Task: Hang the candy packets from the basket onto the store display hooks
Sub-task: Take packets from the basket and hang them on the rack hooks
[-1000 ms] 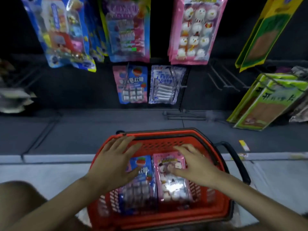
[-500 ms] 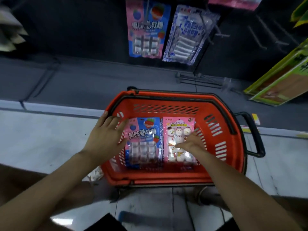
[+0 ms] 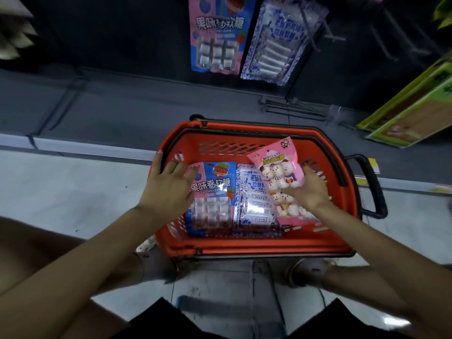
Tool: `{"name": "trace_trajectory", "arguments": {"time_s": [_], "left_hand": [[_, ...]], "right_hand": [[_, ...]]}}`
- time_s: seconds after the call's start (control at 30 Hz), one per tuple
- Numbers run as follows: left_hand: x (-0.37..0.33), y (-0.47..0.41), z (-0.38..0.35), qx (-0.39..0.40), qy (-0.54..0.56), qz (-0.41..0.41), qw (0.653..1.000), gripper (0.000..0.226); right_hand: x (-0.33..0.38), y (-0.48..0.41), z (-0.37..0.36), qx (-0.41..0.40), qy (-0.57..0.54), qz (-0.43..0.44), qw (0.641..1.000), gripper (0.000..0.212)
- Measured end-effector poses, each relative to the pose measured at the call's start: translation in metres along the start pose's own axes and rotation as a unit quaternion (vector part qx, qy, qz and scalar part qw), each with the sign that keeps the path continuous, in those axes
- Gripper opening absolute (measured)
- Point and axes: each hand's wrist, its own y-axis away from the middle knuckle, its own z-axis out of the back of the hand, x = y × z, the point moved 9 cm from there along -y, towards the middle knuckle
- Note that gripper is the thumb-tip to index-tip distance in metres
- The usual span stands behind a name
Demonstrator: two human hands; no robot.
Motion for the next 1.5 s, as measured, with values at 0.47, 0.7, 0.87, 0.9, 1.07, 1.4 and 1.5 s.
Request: {"name": "trace_trajectory", "arguments": {"time_s": [0.47,0.7,0.87,0.9,1.07,1.4,1.5], "left_hand": [[-0.046,-0.044,0.061,0.025,0.492,0.115,0.862,0.038],[-0.086,-0.068,0.111,0.014,0.797,0.14,0.587,0.031],[-0.091,-0.085,0.129,-0.031,0.793,0.139,0.592,0.036],[-0.092,-0.088,0.132,-0.038,0.793,0.141,0.591,0.035],[-0.102,-0.098,0.157,-0.064,0.8,0.131,0.582,0.032],[-0.121,-0.137,0.238,-0.12,0.723,0.039,0.68,0.031],[-0.128,-0.152,0.268,-0.146,0.667,-0.014,0.73,0.02]], "right_hand": [[0.105,0.061,0.079,0.116,-0.31,0.101,0.938,0.05],[0.138,0.059,0.114,0.131,-0.389,0.134,0.902,0.047],[0.142,0.048,0.14,0.098,-0.411,0.165,0.891,0.044],[0.143,0.047,0.146,0.085,-0.409,0.175,0.891,0.043],[0.145,0.047,0.175,0.023,-0.393,0.212,0.894,0.038],[0.127,0.052,0.239,-0.051,-0.437,0.238,0.866,0.033],[0.117,0.051,0.257,-0.083,-0.459,0.244,0.85,0.034]]}}
